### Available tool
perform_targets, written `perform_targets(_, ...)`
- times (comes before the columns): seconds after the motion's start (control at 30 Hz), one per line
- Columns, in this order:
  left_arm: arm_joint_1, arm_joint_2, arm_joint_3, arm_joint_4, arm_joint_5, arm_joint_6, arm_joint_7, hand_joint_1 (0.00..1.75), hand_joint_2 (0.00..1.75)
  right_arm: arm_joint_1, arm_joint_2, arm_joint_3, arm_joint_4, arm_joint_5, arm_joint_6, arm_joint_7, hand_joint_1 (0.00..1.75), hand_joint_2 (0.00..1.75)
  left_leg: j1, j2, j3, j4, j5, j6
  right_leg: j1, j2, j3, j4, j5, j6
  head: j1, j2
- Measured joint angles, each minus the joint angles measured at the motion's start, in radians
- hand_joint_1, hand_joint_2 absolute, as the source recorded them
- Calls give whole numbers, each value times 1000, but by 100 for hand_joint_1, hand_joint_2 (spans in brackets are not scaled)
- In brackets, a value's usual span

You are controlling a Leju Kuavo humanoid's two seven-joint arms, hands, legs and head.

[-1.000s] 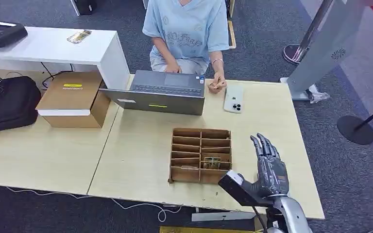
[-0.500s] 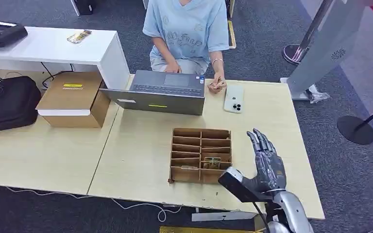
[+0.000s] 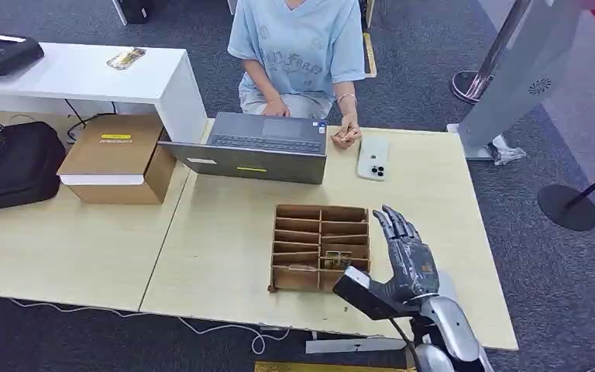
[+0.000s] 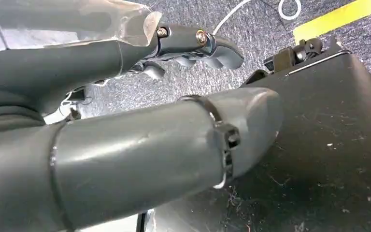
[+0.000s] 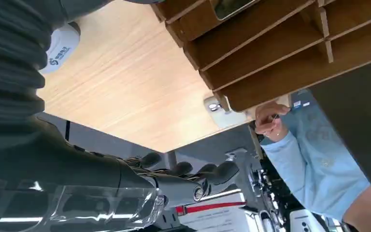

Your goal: Pass the card to the sensor for recognition and then transmit it.

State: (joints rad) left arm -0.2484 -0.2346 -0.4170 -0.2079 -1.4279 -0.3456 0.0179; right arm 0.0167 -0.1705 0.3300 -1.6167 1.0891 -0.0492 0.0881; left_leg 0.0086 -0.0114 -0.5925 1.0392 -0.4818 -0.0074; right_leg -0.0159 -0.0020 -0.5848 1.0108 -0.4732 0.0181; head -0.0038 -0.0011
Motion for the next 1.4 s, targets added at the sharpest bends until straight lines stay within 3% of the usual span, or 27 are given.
perform_targets(1.4, 0, -6, -26, 0, -26, -6, -19, 0, 0, -64, 4, 77, 98, -1, 14, 14, 5, 175, 0, 0, 0, 0, 0, 0, 0, 0, 0, 0, 0, 0, 0, 0)
